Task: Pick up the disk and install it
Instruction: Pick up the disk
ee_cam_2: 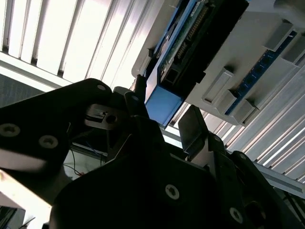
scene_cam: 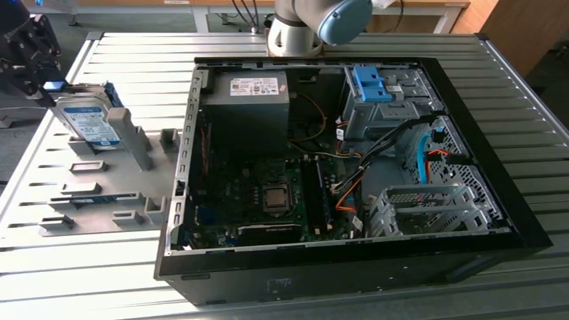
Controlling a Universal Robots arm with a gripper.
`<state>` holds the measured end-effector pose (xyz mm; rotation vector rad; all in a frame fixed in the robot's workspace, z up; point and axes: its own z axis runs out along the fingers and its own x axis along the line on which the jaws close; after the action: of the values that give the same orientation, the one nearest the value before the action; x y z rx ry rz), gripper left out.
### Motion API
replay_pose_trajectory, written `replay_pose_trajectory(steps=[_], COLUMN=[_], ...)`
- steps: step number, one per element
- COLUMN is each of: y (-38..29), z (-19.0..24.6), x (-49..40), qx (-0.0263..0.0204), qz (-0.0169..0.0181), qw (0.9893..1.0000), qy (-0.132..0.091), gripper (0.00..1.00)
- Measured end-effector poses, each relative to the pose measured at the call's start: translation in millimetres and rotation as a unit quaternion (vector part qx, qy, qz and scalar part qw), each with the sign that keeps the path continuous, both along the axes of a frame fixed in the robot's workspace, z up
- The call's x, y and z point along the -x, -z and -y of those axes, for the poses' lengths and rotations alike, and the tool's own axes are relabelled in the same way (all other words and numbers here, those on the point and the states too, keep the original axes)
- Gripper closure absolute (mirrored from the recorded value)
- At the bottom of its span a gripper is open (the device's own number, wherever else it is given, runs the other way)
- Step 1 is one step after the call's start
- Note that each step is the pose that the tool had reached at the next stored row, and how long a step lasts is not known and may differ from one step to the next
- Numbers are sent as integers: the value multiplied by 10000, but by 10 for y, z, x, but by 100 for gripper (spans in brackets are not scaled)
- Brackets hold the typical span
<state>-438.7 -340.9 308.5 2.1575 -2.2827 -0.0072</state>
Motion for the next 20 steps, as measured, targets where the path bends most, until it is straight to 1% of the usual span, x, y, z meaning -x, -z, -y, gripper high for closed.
replay_pose_trajectory(steps=[3, 6, 8, 16, 20], y=[53, 106, 129, 141, 150], z=[-5, -5, -6, -17, -18], x=[5, 25, 27, 27, 28], qx=[0, -1, -1, -1, -1], qz=[-2, 10, 13, 13, 14], qw=[10000, 10000, 10000, 10000, 9998], qy=[0, 1, 0, -15, -177], gripper=[45, 45, 45, 45, 45])
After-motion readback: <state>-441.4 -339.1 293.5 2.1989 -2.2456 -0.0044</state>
